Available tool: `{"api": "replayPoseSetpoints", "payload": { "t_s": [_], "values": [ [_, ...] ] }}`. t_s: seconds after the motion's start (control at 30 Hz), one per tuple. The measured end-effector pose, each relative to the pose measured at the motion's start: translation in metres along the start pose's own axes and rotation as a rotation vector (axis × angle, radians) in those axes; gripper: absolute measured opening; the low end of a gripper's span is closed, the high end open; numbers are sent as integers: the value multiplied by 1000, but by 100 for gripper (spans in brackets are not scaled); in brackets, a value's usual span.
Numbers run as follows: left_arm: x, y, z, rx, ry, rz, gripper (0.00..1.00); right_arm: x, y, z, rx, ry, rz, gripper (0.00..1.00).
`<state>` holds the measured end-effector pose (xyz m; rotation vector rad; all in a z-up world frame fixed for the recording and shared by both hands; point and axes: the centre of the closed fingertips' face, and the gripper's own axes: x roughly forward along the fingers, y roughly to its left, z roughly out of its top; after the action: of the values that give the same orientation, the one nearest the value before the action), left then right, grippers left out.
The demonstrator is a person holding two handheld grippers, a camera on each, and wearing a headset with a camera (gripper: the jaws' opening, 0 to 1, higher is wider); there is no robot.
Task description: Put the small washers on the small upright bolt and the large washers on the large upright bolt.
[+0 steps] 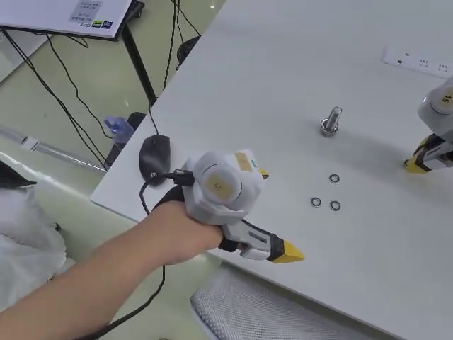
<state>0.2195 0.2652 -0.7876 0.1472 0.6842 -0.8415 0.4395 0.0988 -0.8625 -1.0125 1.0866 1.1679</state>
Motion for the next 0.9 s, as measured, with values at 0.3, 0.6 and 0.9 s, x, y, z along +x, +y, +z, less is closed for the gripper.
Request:
{"api": "replayPoseSetpoints", "payload": {
  "t_s": [0.3,0.6,0.9],
  "values": [
    [-6,0,4,9,-12,7,87,-18,1,8,-19,-8,-11,28],
    [-11,-1,5,11,-16,15,88,-33,9,29,-61,-30,-22,30],
    [-14,-2,5,11,-19,10,91,-36,22,50,-98,-59,-19,32]
  ]
}}
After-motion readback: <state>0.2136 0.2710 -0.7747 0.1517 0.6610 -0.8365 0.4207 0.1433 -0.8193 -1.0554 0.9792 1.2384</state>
